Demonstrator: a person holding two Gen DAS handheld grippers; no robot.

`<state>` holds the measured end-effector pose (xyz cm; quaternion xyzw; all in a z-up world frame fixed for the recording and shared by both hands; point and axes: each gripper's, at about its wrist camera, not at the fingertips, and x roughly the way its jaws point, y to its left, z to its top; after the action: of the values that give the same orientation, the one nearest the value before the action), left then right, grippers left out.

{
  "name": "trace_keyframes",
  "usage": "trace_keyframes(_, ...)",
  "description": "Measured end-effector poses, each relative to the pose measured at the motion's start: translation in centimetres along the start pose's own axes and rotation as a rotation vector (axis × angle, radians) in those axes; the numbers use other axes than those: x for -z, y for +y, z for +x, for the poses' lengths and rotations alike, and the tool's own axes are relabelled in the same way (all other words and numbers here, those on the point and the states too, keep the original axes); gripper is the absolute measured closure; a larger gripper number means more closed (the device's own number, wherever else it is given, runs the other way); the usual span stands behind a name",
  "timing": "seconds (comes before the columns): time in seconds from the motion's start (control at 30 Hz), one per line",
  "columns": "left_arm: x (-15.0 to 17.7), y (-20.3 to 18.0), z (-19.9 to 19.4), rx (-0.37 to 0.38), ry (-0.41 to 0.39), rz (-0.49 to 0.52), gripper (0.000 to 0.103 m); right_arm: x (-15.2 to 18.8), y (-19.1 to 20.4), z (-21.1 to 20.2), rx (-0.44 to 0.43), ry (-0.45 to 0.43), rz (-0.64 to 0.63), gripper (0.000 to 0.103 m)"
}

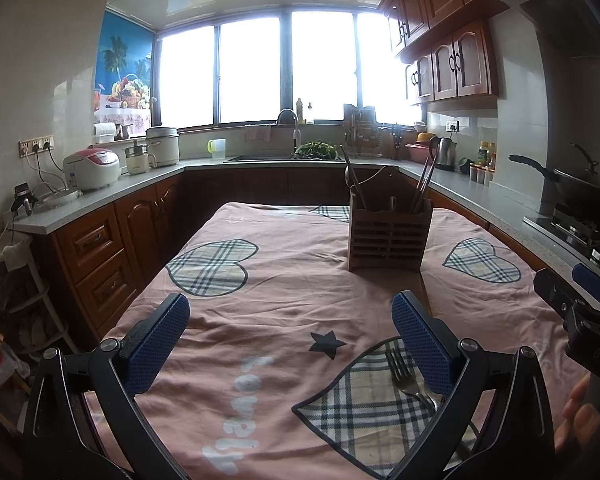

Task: Organize utensils

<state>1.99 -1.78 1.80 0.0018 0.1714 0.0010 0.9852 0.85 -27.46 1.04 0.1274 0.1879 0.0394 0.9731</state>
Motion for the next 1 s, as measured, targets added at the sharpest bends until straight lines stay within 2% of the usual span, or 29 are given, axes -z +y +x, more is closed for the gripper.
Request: trace_keyframes(1.0,-0.28,-0.46,0.1,0.015,-0.005,0.009,0.0,-0.55,-0.37,-0.12,-0.001,-0.006,-0.004,0.0)
